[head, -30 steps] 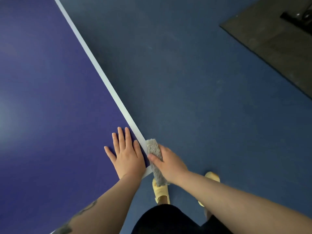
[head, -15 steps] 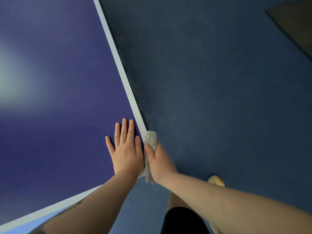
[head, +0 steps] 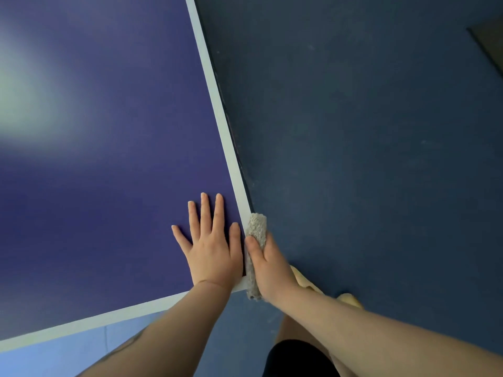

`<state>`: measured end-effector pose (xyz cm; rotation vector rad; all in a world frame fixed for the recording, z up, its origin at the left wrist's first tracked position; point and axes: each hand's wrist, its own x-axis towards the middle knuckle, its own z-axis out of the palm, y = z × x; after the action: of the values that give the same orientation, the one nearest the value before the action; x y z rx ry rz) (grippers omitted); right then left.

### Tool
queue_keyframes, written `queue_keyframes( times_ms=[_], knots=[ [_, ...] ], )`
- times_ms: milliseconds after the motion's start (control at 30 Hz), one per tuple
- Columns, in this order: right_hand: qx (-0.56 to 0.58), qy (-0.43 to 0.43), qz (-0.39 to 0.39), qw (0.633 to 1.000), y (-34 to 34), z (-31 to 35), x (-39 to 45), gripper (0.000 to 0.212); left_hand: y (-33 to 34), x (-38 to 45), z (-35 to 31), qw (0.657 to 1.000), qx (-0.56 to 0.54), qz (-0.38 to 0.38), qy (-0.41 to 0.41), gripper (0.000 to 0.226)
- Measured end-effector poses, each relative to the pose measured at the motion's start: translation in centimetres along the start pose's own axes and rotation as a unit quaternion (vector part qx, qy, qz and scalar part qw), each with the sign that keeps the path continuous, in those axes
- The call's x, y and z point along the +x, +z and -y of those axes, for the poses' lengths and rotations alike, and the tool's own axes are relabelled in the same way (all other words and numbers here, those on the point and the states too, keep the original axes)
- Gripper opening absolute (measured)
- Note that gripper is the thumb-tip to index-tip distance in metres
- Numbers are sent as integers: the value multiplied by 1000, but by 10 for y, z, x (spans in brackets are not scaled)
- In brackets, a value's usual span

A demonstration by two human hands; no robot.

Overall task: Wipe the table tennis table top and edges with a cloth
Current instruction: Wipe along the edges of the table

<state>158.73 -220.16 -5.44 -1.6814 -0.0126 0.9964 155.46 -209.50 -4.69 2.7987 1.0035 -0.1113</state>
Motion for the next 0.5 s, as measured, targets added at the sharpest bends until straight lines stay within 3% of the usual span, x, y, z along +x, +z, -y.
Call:
queue_keyframes(
  times_ms=[167, 500],
  knots=[
    [-27, -11, -16, 999, 0, 22, 39, 46, -1, 5, 0, 994, -37, -10, -98, 69],
    [-61, -6, -12, 998, -3, 12, 10, 49, -2, 4, -3, 995, -5, 12, -95, 68]
  ],
)
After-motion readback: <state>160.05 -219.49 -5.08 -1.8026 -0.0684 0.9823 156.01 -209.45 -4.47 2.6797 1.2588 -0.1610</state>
